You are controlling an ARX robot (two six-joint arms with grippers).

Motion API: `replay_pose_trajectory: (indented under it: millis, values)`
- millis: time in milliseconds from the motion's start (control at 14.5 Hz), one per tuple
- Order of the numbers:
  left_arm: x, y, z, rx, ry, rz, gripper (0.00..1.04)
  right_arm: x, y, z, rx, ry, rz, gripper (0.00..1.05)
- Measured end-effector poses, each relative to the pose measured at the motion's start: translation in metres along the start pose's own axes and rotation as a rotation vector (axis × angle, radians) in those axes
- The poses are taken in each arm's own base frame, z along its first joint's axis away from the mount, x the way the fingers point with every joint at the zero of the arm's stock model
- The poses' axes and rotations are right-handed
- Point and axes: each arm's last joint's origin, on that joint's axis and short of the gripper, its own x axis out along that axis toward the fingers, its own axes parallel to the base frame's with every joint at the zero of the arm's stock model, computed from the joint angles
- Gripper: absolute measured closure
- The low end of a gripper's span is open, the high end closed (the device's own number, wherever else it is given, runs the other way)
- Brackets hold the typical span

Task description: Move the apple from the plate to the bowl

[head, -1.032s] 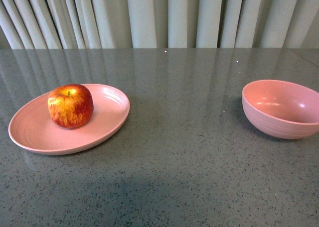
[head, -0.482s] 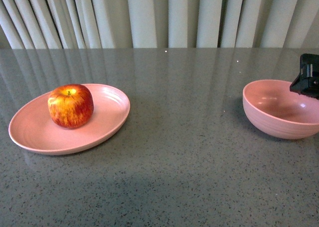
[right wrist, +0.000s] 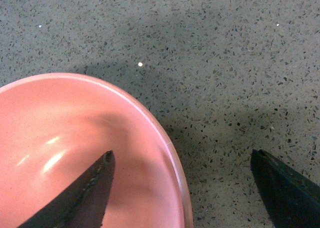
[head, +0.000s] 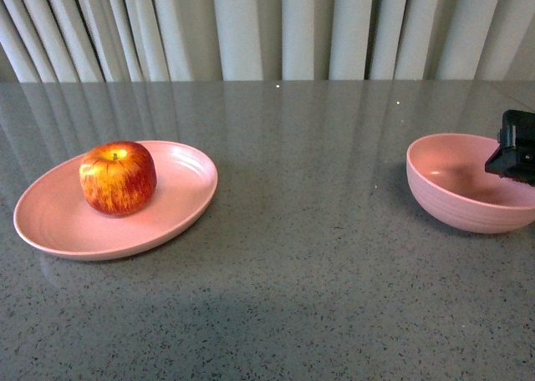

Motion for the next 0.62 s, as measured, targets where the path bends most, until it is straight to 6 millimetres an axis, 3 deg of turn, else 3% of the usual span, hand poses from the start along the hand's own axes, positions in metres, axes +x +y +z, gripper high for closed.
replay_pose_trajectory:
  millis: [413,482,619]
  values:
    - [0.0000,0.0000,0.0000,0.000,0.000,0.000,0.07,0.0005,0.0000,-0.0006,0.017,-0.005,0.009,0.72]
    - [0.0000,0.0000,0.0000,0.000,0.000,0.000,0.07,0.0005,-0.0001,-0.0009,0.018,-0.003,0.016,0.86]
    - [0.0000,0.0000,0.0000,0.000,0.000,0.000,0.07,-0.0011,0.0003,-0.0004,0.021,0.000,0.024,1.02]
